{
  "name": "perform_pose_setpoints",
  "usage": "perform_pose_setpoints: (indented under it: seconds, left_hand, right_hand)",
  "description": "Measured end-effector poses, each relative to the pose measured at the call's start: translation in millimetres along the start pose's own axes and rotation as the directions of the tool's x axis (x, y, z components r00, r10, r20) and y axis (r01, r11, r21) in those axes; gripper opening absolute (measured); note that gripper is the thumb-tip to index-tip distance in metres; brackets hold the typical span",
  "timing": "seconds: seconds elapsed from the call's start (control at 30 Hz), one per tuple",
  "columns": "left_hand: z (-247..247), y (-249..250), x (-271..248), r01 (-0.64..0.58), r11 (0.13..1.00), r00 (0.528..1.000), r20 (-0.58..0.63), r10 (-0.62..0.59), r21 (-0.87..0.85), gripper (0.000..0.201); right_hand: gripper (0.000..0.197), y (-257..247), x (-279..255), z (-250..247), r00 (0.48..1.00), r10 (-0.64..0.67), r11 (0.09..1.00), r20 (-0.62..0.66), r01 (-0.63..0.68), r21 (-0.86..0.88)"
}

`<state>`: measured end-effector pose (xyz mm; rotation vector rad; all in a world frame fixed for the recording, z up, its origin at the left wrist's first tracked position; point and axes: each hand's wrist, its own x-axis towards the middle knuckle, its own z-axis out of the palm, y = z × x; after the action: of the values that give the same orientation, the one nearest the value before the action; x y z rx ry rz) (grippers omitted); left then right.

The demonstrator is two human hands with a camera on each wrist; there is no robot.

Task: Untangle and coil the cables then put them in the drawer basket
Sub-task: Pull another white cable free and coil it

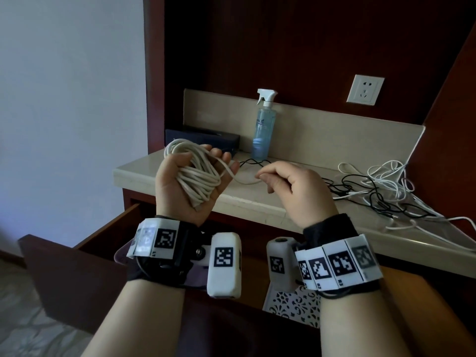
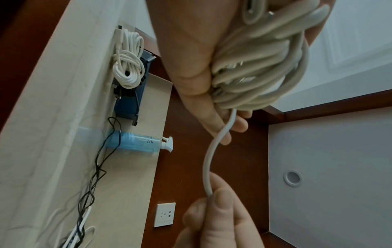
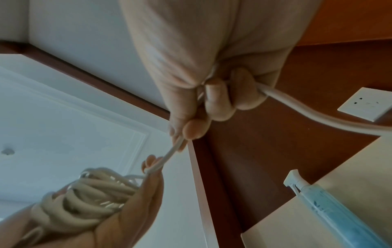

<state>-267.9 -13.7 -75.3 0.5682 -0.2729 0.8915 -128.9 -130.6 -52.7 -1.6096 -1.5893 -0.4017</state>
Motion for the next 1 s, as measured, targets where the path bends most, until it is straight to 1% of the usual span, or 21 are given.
perform_pose_setpoints:
  seconds: [0.07,0.13,0.2,0.33,0.4,0.47,0.57,0.6,0.67,0.73,0.77,0.8,0.83,0.87,0.9,0.93,0.97,1.0]
  left_hand:
    - [2,-1,-3,0.022,1.000,1.000,-0.009,-0.022,0.006,0.042]
    - [3,-2,-5,0.034,0.999,0.998,-0.047,-0.032,0.037,0.034]
    - [1,-1,-5,0.045,0.995,0.996,-0.074,-0.039,0.085,0.030]
    - [2,-2,-6,0.079,0.989,0.997,-0.013,-0.078,0.128,0.034]
    - [2,-1,-5,0.081,0.985,0.996,0.030,-0.087,0.153,0.040]
    - [2,2,-3,0.049,0.983,0.998,0.034,-0.056,0.178,0.040]
    - [-1,11,1,-0.017,0.980,0.999,-0.045,0.026,0.201,0.020]
    - [-1,14,2,-0.035,0.977,0.996,-0.074,0.051,0.209,0.019]
    - [-6,22,3,-0.074,0.968,0.985,-0.134,0.108,0.239,0.020]
    - [-12,28,4,-0.102,0.946,0.956,-0.234,0.179,0.309,0.021]
    - [-15,31,4,-0.109,0.929,0.934,-0.283,0.217,0.352,0.022]
    - [-19,33,5,-0.117,0.908,0.912,-0.317,0.259,0.403,0.024]
    - [-22,34,5,-0.126,0.874,0.897,-0.323,0.303,0.469,0.024]
    - [-23,33,5,-0.123,0.830,0.890,-0.309,0.334,0.545,0.027]
    - [-24,31,7,-0.103,0.765,0.894,-0.278,0.352,0.636,0.037]
    - [-24,27,9,-0.065,0.682,0.909,-0.239,0.341,0.728,0.048]
    - [-23,23,11,-0.027,0.574,0.929,-0.191,0.316,0.818,0.050]
    - [-20,19,15,-0.009,0.459,0.949,-0.137,0.284,0.888,0.043]
  right_hand:
    - [0.014,-2,0,5,0.999,-0.001,1.000,0.038,0.001,0.003]
    - [0.014,-2,-1,8,0.997,-0.008,1.000,0.080,0.008,-0.012]
    - [0.013,-2,0,9,0.996,-0.019,0.999,0.085,0.022,-0.035]
    - [0.015,-5,2,12,0.996,0.011,0.996,0.083,-0.003,-0.090]
    - [0.016,-8,1,14,0.991,0.044,0.996,0.127,-0.034,-0.084]
    - [0.014,-9,0,13,0.977,0.083,0.996,0.196,-0.076,-0.042]
    - [0.019,-2,-2,6,0.953,0.134,0.991,0.272,-0.132,-0.025]
    - [0.023,2,-3,3,0.948,0.154,0.988,0.279,-0.151,-0.032]
    - [0.028,12,-6,-1,0.940,0.208,0.978,0.269,-0.193,-0.079]
    - [0.025,22,-9,-5,0.946,0.240,0.967,0.219,-0.214,-0.137]
    - [0.021,26,-10,-5,0.957,0.230,0.969,0.175,-0.208,-0.134]
    - [0.017,28,-10,-5,0.971,0.201,0.976,0.128,-0.188,-0.106]
    - [0.016,29,-8,-4,0.984,0.159,0.986,0.082,-0.154,-0.071]
    - [0.016,29,-5,-1,0.993,0.108,0.994,0.039,-0.106,-0.038]
    - [0.016,28,-1,2,0.999,0.053,0.999,0.005,-0.053,-0.012]
    - [0.017,26,4,5,1.000,-0.003,1.000,-0.019,0.003,0.010]
    - [0.019,23,10,6,0.998,-0.049,0.998,-0.029,0.050,0.025]
    - [0.021,20,16,7,0.997,-0.077,0.996,-0.025,0.078,0.033]
